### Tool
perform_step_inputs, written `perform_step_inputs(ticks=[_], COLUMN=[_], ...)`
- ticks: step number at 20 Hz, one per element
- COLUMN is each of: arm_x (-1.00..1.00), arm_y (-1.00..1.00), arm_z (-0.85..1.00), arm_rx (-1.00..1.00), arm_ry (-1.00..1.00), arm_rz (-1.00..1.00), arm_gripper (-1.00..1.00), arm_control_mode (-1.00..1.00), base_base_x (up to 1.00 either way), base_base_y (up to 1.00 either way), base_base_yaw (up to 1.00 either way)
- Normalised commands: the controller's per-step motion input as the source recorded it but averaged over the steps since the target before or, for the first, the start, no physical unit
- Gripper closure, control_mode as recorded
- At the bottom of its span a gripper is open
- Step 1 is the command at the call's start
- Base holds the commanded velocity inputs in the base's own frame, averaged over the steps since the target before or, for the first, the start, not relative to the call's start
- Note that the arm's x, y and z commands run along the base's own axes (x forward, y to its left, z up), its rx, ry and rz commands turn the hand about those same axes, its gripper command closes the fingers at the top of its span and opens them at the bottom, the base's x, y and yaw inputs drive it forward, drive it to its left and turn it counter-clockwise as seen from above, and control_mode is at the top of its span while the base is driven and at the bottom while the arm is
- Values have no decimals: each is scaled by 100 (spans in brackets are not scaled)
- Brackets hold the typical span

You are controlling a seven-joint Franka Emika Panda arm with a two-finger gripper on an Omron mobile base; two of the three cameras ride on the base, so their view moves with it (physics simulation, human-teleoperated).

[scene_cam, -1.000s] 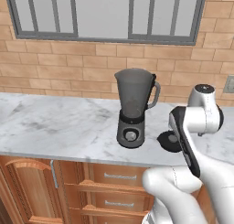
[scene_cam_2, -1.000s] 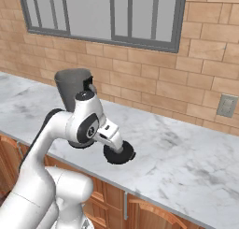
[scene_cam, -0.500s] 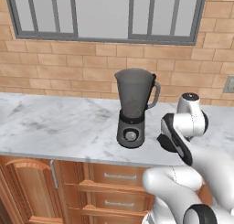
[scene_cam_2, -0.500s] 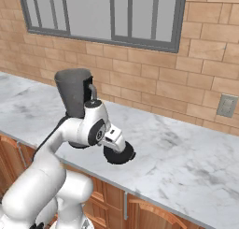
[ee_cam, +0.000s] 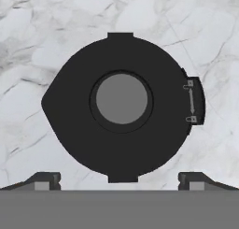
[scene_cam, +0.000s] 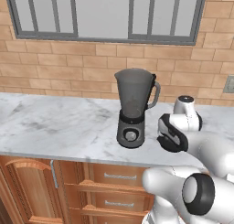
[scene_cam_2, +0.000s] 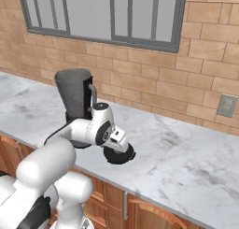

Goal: Grab the onion and garlic from the fridge, place them in the blender, close the lid, and turn on the blender to create a marinade.

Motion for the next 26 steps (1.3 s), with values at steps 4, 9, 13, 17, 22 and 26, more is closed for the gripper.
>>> perform_step_inputs(ticks=[4,9,13,17,22,26], arm_x=[10,14,29,21,17,16], arm_y=[-12,-10,0,0,0,0], arm_z=[-24,-24,-23,-22,-17,-4], arm_rx=[4,3,1,0,1,2], arm_ry=[0,0,1,3,3,0], arm_rz=[3,1,0,0,0,0], arm_gripper=[-100,-100,-100,-100,-100,-100], arm_control_mode=[-100,-100,-100,-100,-100,-100], base_base_x=[0,0,0,0,0,0], base_base_y=[0,0,0,0,0,0], base_base_yaw=[0,0,0,0,0,0])
